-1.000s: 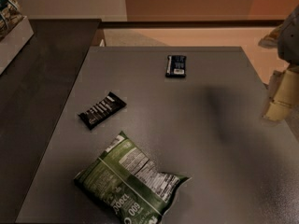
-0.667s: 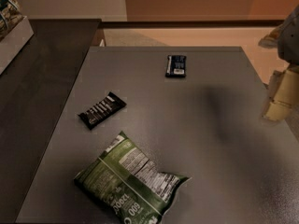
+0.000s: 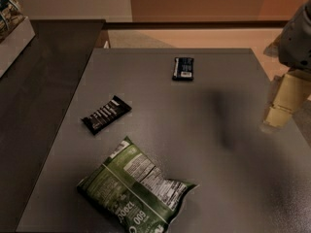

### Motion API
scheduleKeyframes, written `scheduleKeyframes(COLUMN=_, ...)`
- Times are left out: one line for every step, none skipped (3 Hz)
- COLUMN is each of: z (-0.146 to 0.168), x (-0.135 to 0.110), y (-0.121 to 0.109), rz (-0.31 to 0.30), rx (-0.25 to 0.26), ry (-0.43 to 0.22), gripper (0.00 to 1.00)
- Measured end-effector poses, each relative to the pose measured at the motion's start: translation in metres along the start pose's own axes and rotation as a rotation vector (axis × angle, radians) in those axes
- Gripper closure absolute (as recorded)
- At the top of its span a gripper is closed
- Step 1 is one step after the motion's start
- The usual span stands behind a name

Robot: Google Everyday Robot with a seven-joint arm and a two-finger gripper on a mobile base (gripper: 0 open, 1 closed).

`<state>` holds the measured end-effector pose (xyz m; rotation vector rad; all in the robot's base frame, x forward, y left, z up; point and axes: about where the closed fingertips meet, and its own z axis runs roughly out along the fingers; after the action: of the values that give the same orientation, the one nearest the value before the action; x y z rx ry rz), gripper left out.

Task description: Pick green jalapeno chip bag

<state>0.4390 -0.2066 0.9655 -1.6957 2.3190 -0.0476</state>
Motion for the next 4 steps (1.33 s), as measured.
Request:
scheduleKeyframes(z=0.009, x=-0.013, y=0.021, rz=0.018, rx=-0.034, ry=-0.001, gripper=0.00)
scheduleKeyframes(z=0.021, x=-0.032, y=0.055, rz=0.012, rx=-0.074, ry=-0.015, gripper=0.00)
scheduleKeyframes(z=0.035, x=-0.058, y=0.099, rz=-0.022, rx=-0.112, ry=-0.031, gripper=0.00)
scheduleKeyframes(z=0.049, x=-0.084, y=0.139, rz=-0.057, rx=-0.138, ry=-0.035, gripper=0.00)
